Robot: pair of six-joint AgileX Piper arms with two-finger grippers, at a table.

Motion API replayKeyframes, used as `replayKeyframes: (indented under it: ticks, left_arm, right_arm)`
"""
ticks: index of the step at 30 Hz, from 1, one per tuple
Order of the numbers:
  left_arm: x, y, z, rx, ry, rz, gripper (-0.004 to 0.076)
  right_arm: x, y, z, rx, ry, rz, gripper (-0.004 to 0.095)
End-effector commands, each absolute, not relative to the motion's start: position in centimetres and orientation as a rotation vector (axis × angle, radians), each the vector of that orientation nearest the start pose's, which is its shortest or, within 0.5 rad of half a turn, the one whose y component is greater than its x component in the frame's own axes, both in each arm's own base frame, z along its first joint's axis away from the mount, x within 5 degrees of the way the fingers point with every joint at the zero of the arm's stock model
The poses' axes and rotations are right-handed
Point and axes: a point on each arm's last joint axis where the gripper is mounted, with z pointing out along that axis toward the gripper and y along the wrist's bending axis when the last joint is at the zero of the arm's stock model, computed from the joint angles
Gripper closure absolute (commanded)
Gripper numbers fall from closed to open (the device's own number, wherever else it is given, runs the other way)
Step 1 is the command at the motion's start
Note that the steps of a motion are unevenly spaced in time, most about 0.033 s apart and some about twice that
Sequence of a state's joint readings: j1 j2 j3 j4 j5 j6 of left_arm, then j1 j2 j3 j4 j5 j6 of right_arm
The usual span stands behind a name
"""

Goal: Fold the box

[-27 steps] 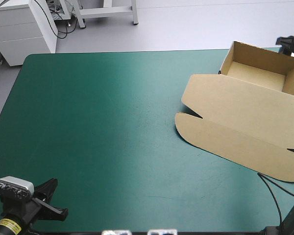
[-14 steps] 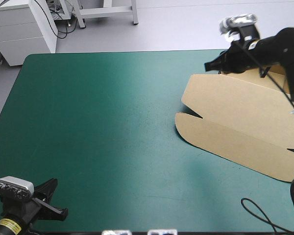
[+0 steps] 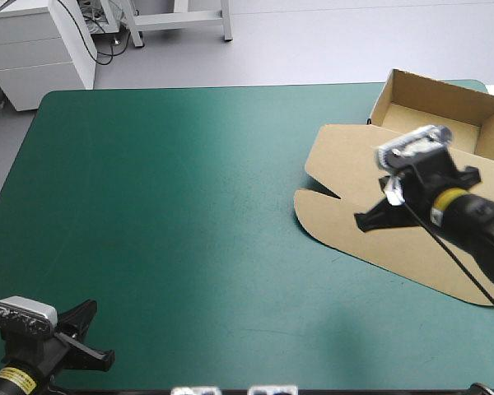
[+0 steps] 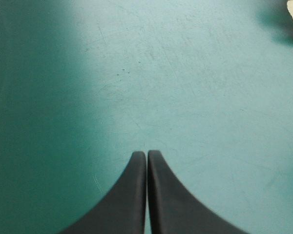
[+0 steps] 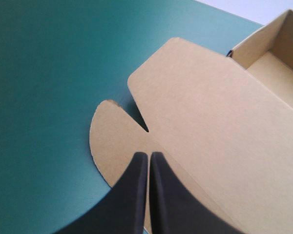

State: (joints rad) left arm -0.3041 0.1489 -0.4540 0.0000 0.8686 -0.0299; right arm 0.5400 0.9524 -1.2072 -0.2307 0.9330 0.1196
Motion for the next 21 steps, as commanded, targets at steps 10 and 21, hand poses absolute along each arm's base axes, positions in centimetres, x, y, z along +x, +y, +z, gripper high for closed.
replayKeyframes:
  ticks: [10,21]
  left_arm:
    - [3.2,-1.1,29.0,0.276,1.956,-0.227,0.0731]
    - [3.2,-1.1,29.0,0.275,1.957,-0.234,0.0731]
  right_arm:
    - [7.5,0.2,37.4,-0.212,1.951,-0.024,0.0907]
    - [6.3,1.0,31.8,-0.247,2.031,0.153,0.0907]
